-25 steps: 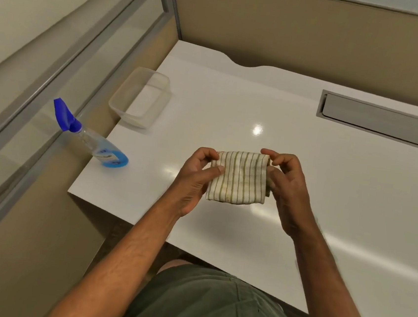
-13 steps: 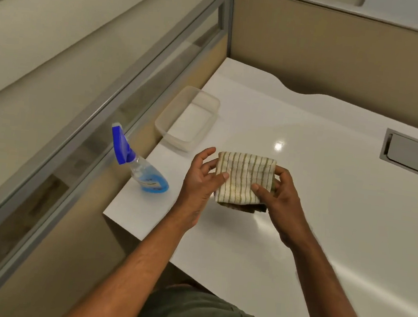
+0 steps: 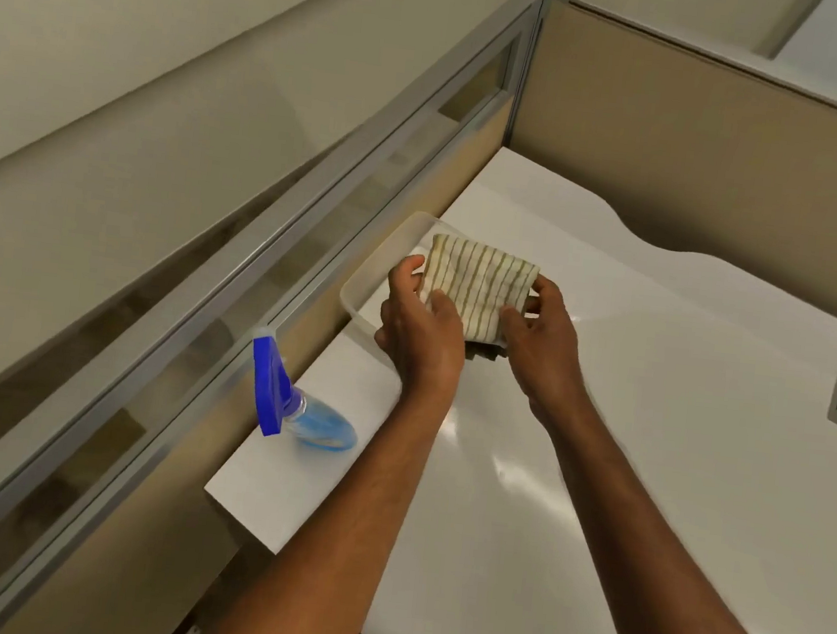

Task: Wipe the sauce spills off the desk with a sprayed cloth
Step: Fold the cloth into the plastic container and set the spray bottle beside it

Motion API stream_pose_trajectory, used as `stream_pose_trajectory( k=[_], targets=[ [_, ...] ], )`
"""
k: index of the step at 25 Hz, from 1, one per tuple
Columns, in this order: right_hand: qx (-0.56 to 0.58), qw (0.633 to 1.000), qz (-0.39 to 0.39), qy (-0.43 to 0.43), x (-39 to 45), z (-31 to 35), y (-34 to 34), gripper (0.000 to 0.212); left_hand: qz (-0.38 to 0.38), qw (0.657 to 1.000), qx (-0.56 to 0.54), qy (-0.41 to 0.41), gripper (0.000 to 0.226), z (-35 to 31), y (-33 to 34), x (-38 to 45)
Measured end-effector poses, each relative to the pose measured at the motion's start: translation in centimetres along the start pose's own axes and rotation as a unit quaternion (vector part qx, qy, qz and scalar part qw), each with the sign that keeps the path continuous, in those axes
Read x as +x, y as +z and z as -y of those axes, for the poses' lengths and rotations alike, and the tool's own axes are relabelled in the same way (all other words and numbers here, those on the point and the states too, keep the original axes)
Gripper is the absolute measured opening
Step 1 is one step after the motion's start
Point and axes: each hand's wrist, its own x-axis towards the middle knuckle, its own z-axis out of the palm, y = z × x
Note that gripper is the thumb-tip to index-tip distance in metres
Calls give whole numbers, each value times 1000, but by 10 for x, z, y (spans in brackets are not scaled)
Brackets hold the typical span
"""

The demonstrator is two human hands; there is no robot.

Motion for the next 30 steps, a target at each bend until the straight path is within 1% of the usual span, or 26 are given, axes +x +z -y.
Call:
stream_pose_trajectory(
  k=[3, 7, 10, 11, 13, 15, 17, 19, 23, 26, 30],
  targets=[
    [-38, 999, -5, -23, 34, 14, 15, 50, -52, 999, -16, -1, 19, -8, 13, 34],
    [-100, 993, 8, -61, 70, 25, 37, 39, -77, 997, 19, 8, 11, 0, 28, 81],
    [-164, 984, 22, -72, 83, 16, 52, 20, -65, 997, 48, 12, 20, 14, 35, 100],
    [-187, 979, 30, -72, 86, 13, 54, 18, -59, 997, 56, 13, 21, 19, 37, 104],
    [-221, 971, 45, -75, 91, 6, 57, 24, -43, 996, 79, 15, 24, 29, 41, 109],
    [-299, 947, 57, -107, 95, -1, 59, 28, -25, 994, 102, 15, 26, 38, 43, 113],
    [-405, 903, 50, -135, 100, -6, 61, 31, -4, 993, 116, 6, 27, 45, 46, 118],
    [-449, 881, 53, -142, 106, -10, 63, 34, 22, 992, 122, -11, 28, 51, 48, 124],
    [-496, 854, 72, -140, 110, -18, 67, 37, 61, 988, 134, -44, 30, 60, 53, 131],
    [-497, 854, 83, -129, 106, -23, 66, 40, 82, 983, 157, -52, 32, 64, 55, 133],
    [-455, 879, 72, -122, 101, -29, 61, 39, 100, 978, 179, -40, 33, 62, 56, 131]
  ],
)
